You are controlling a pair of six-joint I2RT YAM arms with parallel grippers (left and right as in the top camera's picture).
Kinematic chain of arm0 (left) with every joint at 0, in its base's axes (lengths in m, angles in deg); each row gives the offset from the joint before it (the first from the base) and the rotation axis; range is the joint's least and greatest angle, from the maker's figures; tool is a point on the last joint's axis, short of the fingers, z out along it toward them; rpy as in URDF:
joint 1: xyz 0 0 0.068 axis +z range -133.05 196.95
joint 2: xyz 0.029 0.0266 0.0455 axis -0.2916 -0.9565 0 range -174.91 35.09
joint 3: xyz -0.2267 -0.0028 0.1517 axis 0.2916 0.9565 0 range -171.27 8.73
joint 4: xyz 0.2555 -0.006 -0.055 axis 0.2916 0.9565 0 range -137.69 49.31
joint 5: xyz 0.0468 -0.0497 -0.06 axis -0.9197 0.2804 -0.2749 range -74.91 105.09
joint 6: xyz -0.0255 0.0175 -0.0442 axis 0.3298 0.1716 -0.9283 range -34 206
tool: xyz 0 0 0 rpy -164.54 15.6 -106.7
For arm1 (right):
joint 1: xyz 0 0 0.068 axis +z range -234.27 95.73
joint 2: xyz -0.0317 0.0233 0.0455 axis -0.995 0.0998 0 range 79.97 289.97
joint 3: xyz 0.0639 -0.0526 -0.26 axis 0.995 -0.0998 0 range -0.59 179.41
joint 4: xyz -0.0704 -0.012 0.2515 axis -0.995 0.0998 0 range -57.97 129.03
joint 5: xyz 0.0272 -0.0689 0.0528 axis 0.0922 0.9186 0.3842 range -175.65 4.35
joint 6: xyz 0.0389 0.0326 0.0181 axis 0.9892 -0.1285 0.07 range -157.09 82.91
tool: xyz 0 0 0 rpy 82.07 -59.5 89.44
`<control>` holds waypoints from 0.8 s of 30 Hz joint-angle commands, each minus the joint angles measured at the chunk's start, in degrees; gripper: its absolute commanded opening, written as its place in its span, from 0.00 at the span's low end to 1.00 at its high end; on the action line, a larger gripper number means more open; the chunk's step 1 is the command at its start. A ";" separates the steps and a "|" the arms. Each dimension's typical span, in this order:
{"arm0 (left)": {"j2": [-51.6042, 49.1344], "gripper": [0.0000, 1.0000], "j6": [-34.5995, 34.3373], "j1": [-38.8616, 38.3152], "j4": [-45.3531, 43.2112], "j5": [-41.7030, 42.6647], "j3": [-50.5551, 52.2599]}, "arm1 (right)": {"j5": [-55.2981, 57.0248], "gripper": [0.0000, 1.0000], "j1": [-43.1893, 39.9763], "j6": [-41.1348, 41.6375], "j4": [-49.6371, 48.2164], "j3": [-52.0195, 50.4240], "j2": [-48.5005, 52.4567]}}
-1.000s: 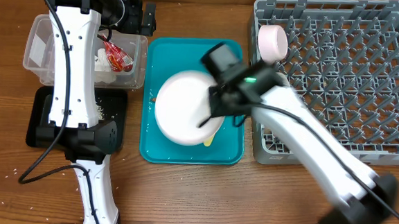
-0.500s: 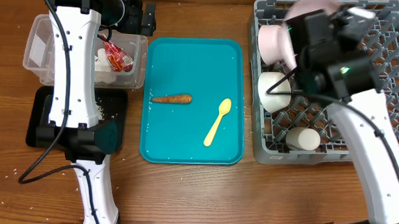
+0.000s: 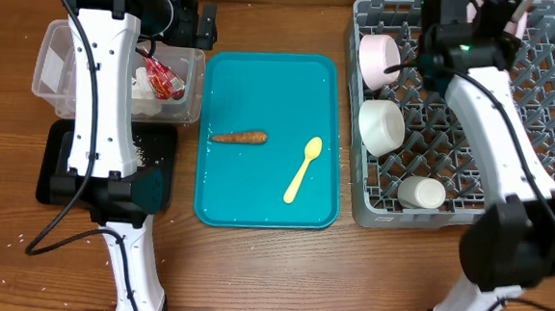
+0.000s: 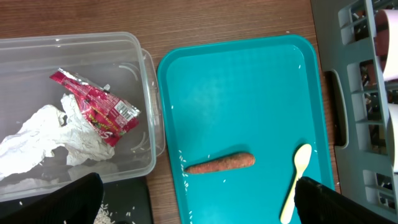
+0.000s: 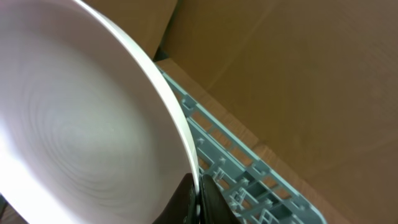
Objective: Sort waste into correct bins and load items into the dishwasher
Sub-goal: 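Carry the pink plate with the right gripper and stand it in the rack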
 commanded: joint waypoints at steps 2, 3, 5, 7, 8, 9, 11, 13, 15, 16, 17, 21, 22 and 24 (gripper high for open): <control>0.50 1.00 0.07 -0.35 -0.15 0.46 -0.70 | 2.14 0.04 -0.39 -3.10 -3.56 0.13 3.91; 0.50 1.00 0.07 -0.35 -0.15 0.46 -0.70 | 1.66 0.04 -0.44 -3.10 -4.33 0.13 4.98; 0.50 1.00 0.07 -0.35 -0.15 0.46 -0.70 | -1.03 0.04 -0.68 -3.08 -4.74 0.13 6.47; 0.50 1.00 0.07 -0.35 -0.15 0.44 -0.70 | -5.57 0.04 -0.92 -3.08 -4.20 0.13 7.34; 0.50 1.00 0.11 -0.35 -0.44 0.24 -0.70 | -9.42 0.04 -1.03 -3.06 -3.28 0.13 7.78; 0.50 1.00 0.09 -0.35 -1.38 -0.61 -0.70 | -14.01 0.06 -1.14 -3.08 -1.79 0.13 7.91; 0.50 1.00 0.07 -0.35 -2.95 -1.07 -0.70 | -19.41 0.40 -1.11 -3.06 0.04 0.13 7.93; 0.50 1.00 0.07 -0.35 -2.80 -1.05 -0.70 | -21.59 0.79 -1.11 -2.84 0.52 0.22 7.85; 0.50 1.00 0.04 -0.35 -3.19 -0.83 -0.70 | -23.32 1.00 -1.11 -2.40 1.22 0.35 7.04; 0.50 1.00 0.04 -0.33 -3.52 -0.87 -0.70 | -24.41 1.00 -1.11 -1.27 2.29 0.61 5.84; 0.50 1.00 0.07 -0.35 -3.50 -0.87 -0.70 | -25.35 1.00 -1.11 -0.61 3.10 0.92 4.68; 0.50 1.00 -0.37 -0.44 -3.13 0.72 -0.70 | -29.05 1.00 -1.11 -0.04 7.82 4.37 -4.42; 0.50 1.00 -0.35 -0.44 -2.29 1.92 -0.70 | -29.14 1.00 -1.11 -0.07 9.38 5.57 -6.93; 0.24 1.00 0.61 -0.55 0.48 4.61 -0.61 | -29.59 1.00 -1.11 -0.04 12.28 7.93 -12.15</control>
